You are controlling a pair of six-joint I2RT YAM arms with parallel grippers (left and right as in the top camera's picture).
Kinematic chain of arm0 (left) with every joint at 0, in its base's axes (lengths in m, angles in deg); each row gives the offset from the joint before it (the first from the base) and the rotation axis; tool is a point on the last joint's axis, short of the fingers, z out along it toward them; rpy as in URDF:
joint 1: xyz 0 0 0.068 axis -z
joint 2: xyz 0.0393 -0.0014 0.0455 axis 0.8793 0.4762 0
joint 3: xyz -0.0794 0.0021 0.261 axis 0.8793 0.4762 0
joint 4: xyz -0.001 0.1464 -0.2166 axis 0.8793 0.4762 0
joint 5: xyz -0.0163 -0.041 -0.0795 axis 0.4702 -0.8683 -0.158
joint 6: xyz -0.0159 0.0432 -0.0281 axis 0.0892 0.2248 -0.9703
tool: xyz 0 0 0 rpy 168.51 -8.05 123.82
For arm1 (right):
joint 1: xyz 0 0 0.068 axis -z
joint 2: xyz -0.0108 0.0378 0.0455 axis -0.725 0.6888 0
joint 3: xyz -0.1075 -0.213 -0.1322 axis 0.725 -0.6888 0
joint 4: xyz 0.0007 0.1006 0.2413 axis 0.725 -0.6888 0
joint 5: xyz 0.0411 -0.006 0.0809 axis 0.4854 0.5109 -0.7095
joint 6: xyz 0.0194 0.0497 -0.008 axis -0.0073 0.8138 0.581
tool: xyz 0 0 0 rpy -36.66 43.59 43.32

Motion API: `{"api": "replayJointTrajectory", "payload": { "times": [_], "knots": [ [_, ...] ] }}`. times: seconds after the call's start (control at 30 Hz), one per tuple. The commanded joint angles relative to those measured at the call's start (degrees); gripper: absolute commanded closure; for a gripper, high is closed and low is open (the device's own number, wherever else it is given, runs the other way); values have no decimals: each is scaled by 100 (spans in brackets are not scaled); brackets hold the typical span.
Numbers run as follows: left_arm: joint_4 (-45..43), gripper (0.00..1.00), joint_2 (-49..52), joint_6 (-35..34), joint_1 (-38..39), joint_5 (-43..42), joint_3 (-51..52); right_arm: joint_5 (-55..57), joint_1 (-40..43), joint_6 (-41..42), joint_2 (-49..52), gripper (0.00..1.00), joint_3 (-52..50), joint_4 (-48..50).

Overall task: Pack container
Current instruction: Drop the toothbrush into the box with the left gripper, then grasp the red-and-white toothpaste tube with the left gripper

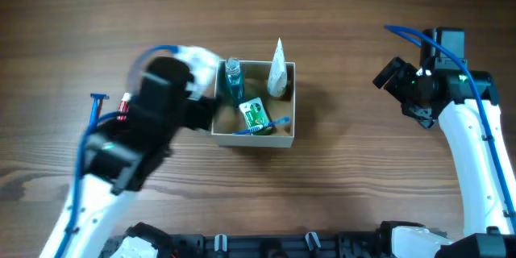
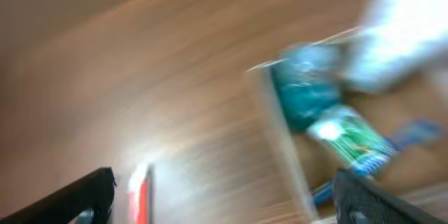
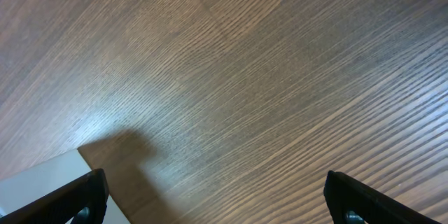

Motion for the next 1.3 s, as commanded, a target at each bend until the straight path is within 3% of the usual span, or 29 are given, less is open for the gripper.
{"api": "replayJointTrajectory", "payload": {
  "times": [0.0, 0.13, 0.23, 0.43, 0.57, 0.67, 0.8, 0.83, 0.9, 0.97, 1.07, 1.17, 1.27],
  "knots": [
    [227, 0, 212, -1537, -1978, 319, 81, 140, 9, -129, 28, 0, -46, -17],
    [173, 0, 1394, -1526, -3539, -282, 269, 140, 9, -267, 28, 0, -46, -52],
    [0, 0, 2671, -1202, -3926, -507, 269, 140, 9, -271, 28, 0, -46, -118],
    [-444, 0, 4197, -1202, -3985, -516, 269, 140, 9, -417, 28, 0, -46, -133],
    [-704, 1, 4457, -1154, -3985, -999, 271, 140, 9, -422, 28, 0, -46, -140],
    [-730, 4, 4566, -577, -3987, -1554, 271, 142, 9, -422, 28, 0, -46, -157],
    [-706, 5, 4603, -586, -3985, -1558, 271, 140, 9, -426, 28, 0, -46, -199],
    [-678, 9, 4603, -605, -3987, -1558, 271, 142, 9, -426, 28, 0, -46, -208],
    [-577, 31, 4603, -603, -3985, -1556, 271, 142, 9, -426, 28, 0, -46, -219],
    [-540, 46, 4603, -603, -3985, -1558, 271, 142, 9, -448, 28, 0, -46, -223],
    [-487, 62, 4603, -603, -3985, -1556, 271, 142, 9, -538, 28, 0, -46, -223],
    [-483, 71, 4603, -603, -3985, -1558, 271, 142, 9, -553, 28, 0, -46, -221],
    [-505, 92, 4603, -603, -3985, -1558, 271, 140, 9, -553, 28, 0, -46, -223]
  ]
}}
